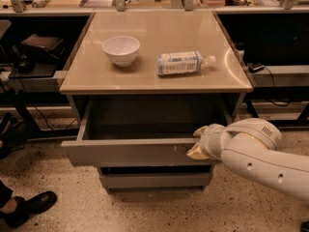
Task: Open top drawer
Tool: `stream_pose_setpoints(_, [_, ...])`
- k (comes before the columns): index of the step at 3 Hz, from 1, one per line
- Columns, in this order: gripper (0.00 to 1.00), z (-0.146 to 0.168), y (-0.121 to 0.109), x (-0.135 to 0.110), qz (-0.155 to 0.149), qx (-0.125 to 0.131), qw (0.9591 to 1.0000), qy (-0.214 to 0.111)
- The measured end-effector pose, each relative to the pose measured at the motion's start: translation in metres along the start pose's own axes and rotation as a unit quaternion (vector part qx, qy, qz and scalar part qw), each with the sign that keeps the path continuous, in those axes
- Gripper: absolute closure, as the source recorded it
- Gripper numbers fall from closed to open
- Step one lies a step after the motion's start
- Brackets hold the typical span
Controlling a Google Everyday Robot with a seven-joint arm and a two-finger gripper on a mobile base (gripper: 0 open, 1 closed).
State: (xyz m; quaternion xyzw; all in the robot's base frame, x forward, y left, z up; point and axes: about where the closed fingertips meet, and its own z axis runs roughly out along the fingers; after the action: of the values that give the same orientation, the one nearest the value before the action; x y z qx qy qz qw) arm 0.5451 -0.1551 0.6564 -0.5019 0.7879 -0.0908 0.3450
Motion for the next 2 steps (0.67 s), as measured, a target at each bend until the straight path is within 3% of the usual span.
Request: stream_pose_setpoints(2, [1.00,-0.0076,0.0070,0.0042,0.004,0.000,1.0000,-0.002])
